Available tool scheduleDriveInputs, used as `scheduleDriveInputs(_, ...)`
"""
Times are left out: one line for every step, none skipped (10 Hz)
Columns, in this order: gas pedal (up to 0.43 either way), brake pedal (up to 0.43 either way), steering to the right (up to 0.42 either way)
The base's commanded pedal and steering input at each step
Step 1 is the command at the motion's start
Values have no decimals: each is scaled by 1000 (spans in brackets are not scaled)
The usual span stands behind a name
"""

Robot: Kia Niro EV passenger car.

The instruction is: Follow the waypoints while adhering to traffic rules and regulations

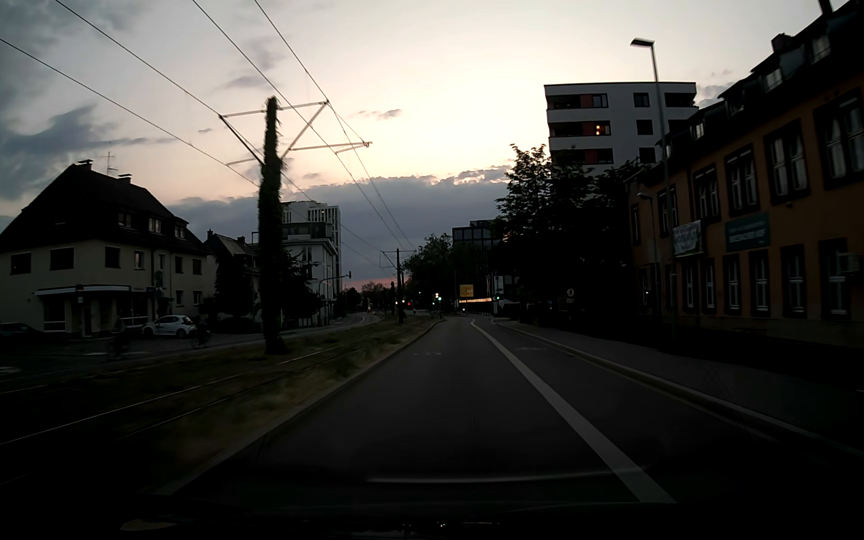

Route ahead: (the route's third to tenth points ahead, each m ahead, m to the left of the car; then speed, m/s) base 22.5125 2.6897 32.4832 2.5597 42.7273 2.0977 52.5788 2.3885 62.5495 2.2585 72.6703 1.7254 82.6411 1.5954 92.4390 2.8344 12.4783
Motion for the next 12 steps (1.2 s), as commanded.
scheduleDriveInputs(79,0,-2)
scheduleDriveInputs(79,0,-1)
scheduleDriveInputs(79,0,-1)
scheduleDriveInputs(79,0,-1)
scheduleDriveInputs(79,0,-1)
scheduleDriveInputs(79,0,-1)
scheduleDriveInputs(79,0,-1)
scheduleDriveInputs(79,0,-1)
scheduleDriveInputs(79,0,-1)
scheduleDriveInputs(79,0,-1)
scheduleDriveInputs(79,0,-1)
scheduleDriveInputs(79,0,-1)
